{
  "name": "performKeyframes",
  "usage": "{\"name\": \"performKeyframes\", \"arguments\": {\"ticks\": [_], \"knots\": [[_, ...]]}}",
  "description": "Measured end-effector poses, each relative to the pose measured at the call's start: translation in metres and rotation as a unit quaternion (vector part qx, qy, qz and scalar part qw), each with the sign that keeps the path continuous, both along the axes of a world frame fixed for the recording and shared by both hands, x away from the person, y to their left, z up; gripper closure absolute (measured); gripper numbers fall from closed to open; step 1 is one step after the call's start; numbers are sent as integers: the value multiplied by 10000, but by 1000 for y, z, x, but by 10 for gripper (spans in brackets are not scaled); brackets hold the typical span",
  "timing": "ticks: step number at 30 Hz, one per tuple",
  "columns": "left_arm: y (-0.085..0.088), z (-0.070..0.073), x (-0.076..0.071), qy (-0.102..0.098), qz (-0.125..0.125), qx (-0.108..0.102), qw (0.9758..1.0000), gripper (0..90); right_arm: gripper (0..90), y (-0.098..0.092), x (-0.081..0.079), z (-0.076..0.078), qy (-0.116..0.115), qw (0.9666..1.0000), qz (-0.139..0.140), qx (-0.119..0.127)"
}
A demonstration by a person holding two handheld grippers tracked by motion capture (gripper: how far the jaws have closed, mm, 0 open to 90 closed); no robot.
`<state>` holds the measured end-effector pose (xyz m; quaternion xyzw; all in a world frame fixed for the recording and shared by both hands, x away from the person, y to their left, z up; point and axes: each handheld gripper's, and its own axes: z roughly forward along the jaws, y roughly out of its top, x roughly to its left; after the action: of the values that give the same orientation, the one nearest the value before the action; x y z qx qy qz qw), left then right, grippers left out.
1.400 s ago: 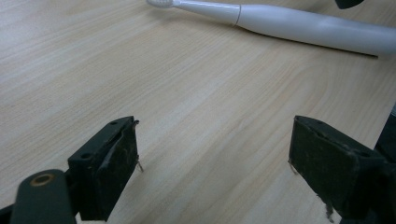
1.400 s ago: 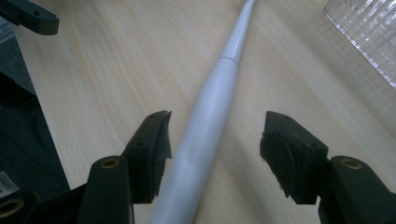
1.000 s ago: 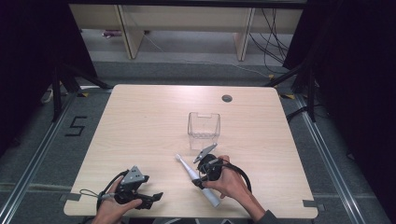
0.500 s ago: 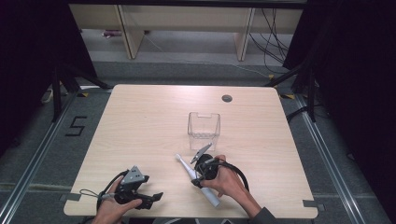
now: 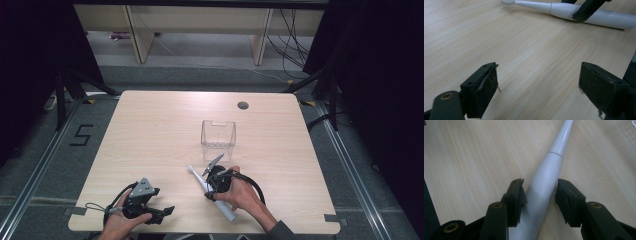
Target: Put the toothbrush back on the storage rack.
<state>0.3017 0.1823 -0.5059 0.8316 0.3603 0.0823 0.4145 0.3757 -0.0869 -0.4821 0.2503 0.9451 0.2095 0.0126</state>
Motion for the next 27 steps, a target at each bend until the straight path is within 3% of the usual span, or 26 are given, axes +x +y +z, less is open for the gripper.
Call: {"name": "performKeyframes", "arguments": {"ticks": [12,16,21,23,24,25,27], "knots": [[1,0,0,-9,-33,41,10000,149,613,5,0,0,147,9996,71,-247],[0,0,0,5,-3,1,10000,149,618,9,0,1,200,9987,148,-444],[1,0,0,-9,-48,20,10000,149,623,14,4,3,270,9949,334,-913],[0,0,0,-8,-48,24,10000,149,629,17,6,3,310,9935,437,-1006],[-1,0,0,-8,13,-70,10000,149,632,18,7,3,305,9934,411,-1026],[-1,0,0,-6,7,-62,10000,149,636,18,10,3,241,9927,600,-1016],[-1,0,0,-5,10,-49,10000,149,640,21,9,5,424,9926,425,-1053]]}}
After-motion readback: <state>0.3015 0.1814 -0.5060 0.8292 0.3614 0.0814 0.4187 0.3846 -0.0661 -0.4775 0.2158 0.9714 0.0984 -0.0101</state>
